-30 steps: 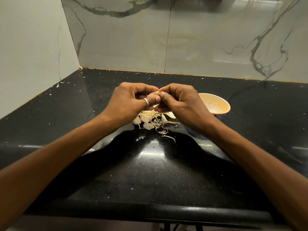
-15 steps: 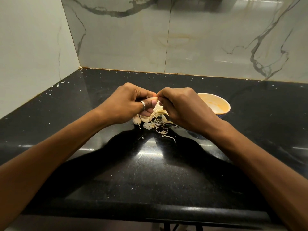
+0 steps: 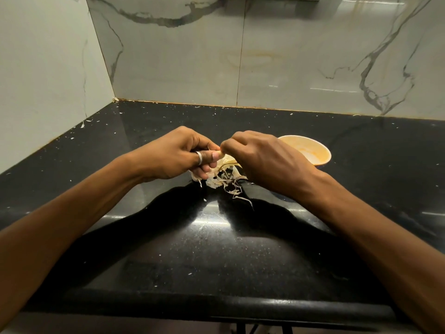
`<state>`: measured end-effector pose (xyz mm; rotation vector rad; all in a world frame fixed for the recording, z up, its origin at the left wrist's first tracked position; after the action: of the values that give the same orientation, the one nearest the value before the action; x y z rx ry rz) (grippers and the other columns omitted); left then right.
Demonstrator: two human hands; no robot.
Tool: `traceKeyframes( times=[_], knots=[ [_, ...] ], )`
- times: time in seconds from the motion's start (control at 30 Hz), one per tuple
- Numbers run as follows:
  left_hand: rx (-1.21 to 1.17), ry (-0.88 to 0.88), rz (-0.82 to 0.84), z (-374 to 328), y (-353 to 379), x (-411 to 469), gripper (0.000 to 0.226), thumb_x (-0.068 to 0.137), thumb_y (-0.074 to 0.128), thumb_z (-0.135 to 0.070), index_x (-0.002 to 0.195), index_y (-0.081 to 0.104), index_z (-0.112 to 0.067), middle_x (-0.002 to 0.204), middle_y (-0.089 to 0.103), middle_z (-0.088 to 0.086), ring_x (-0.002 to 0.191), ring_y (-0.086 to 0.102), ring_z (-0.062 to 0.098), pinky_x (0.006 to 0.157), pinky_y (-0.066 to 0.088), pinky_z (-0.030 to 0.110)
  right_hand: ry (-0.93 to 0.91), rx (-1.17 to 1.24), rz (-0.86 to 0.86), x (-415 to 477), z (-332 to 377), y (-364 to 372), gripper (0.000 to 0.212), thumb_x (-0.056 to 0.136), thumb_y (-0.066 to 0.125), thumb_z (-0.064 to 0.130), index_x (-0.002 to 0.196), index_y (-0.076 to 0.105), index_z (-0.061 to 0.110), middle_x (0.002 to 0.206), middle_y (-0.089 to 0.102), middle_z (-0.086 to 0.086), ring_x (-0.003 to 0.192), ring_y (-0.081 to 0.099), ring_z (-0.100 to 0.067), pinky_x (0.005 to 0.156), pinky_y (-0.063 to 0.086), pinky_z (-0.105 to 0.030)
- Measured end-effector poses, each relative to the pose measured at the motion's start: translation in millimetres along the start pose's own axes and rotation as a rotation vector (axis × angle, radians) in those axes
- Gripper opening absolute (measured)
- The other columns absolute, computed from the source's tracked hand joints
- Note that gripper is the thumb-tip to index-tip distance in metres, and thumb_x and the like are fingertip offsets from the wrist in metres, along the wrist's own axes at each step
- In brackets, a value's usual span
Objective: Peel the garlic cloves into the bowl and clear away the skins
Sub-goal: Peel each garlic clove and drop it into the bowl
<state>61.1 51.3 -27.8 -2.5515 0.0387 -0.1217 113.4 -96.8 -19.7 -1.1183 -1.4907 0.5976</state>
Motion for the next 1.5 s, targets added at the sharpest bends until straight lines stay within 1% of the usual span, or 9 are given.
traceKeyframes(
  times=[0.43, 0.57, 0.87, 1.0, 1.07, 1.13, 1.27, 1.4, 1.5],
  knots=[
    [-0.015, 0.008, 0.025, -3, 2, -1, 0.017, 0.099, 0.057, -0.012, 0.089, 0.071, -0.011, 0.069, 0.064, -0.002, 0.066, 0.064, 0.013, 0.067, 0.058, 0.024, -0.021, -0.092, 0.014, 1, 5, 6, 0.018, 0.091, 0.051, -0.004, 0.104, 0.06, 0.004, 0.089, 0.059, -0.013, 0.074, 0.054, -0.028, 0.053, 0.053, -0.046],
    [0.013, -0.005, 0.033, -1, 2, -1, 0.016, 0.1, 0.057, -0.014, 0.093, 0.072, -0.011, 0.07, 0.065, -0.002, 0.068, 0.065, 0.014, 0.068, 0.058, 0.023, -0.038, -0.118, 0.004, 1, 9, 7, 0.025, 0.092, 0.035, 0.004, 0.101, 0.059, 0.004, 0.086, 0.057, -0.012, 0.072, 0.053, -0.028, 0.049, 0.051, -0.044],
    [0.071, 0.037, 0.024, -3, 2, -1, 0.02, 0.101, 0.056, -0.012, 0.087, 0.07, -0.017, 0.071, 0.065, -0.001, 0.067, 0.066, 0.015, 0.066, 0.057, 0.023, 0.007, -0.119, 0.014, 1, 10, 8, 0.008, 0.093, 0.055, 0.001, 0.099, 0.06, 0.004, 0.087, 0.057, -0.012, 0.073, 0.054, -0.028, 0.052, 0.05, -0.042],
    [0.088, 0.059, 0.012, -5, 5, -1, 0.021, 0.1, 0.056, -0.012, 0.085, 0.07, -0.016, 0.073, 0.064, 0.005, 0.066, 0.066, 0.014, 0.065, 0.057, 0.023, 0.06, -0.034, -0.014, 3, 9, 9, 0.004, 0.092, 0.058, 0.001, 0.094, 0.059, 0.004, 0.083, 0.056, -0.013, 0.07, 0.053, -0.03, 0.051, 0.045, -0.04],
    [0.1, 0.07, 0.019, -6, 8, -1, 0.019, 0.1, 0.057, -0.013, 0.088, 0.07, -0.005, 0.075, 0.063, 0.009, 0.066, 0.065, 0.014, 0.065, 0.057, 0.023, 0.09, 0.011, -0.039, 4, 8, 8, 0.002, 0.09, 0.059, 0.002, 0.09, 0.058, 0.004, 0.079, 0.056, -0.014, 0.066, 0.051, -0.031, 0.051, 0.041, -0.038],
    [0.083, 0.067, 0.014, -5, 9, 0, 0.02, 0.099, 0.058, -0.014, 0.098, 0.071, 0.002, 0.076, 0.063, 0.01, 0.067, 0.065, 0.014, 0.065, 0.058, 0.022, 0.148, 0.081, -0.06, 3, 3, 7, 0.006, 0.092, 0.054, 0.005, 0.093, 0.06, 0.003, 0.081, 0.059, -0.015, 0.066, 0.053, -0.032, 0.054, 0.045, -0.04],
    [-0.016, 0.04, -0.029, -5, 4, 1, 0.02, 0.097, 0.06, -0.014, 0.109, 0.072, -0.003, 0.075, 0.066, 0.004, 0.064, 0.065, 0.011, 0.063, 0.058, 0.021, 0.308, 0.366, -0.158, -1, -9, 3, 0.015, 0.097, 0.053, 0.011, 0.1, 0.067, 0.007, 0.083, 0.068, -0.005, 0.072, 0.06, -0.022, 0.067, 0.046, -0.033],
    [-0.047, 0.021, -0.039, -5, 4, 2, 0.023, 0.095, 0.061, -0.019, 0.109, 0.073, -0.006, 0.077, 0.068, 0.005, 0.065, 0.066, 0.008, 0.062, 0.058, 0.021, 0.406, 0.526, -0.163, -3, -13, 2, 0.016, 0.1, 0.055, 0.009, 0.103, 0.071, 0.008, 0.079, 0.068, 0.002, 0.07, 0.061, -0.012, 0.065, 0.046, -0.021],
    [-0.038, 0.001, -0.046, -3, 1, 1, 0.023, 0.096, 0.061, -0.019, 0.112, 0.072, -0.007, 0.081, 0.071, 0.005, 0.069, 0.067, 0.009, 0.063, 0.06, 0.023, 0.444, 0.597, -0.164, -5, -14, 1, 0.017, 0.099, 0.055, 0.003, 0.104, 0.071, 0.006, 0.08, 0.07, 0.001, 0.073, 0.066, -0.011, 0.064, 0.051, -0.02]
  ],
)
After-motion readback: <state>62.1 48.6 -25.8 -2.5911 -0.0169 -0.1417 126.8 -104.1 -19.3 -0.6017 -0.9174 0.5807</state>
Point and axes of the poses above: each hand's wrist, its own x-axis towards the middle knuckle, its own y-axis out of the palm, z = x × y, the point moved 5 cm from there along x, towards the middle knuckle
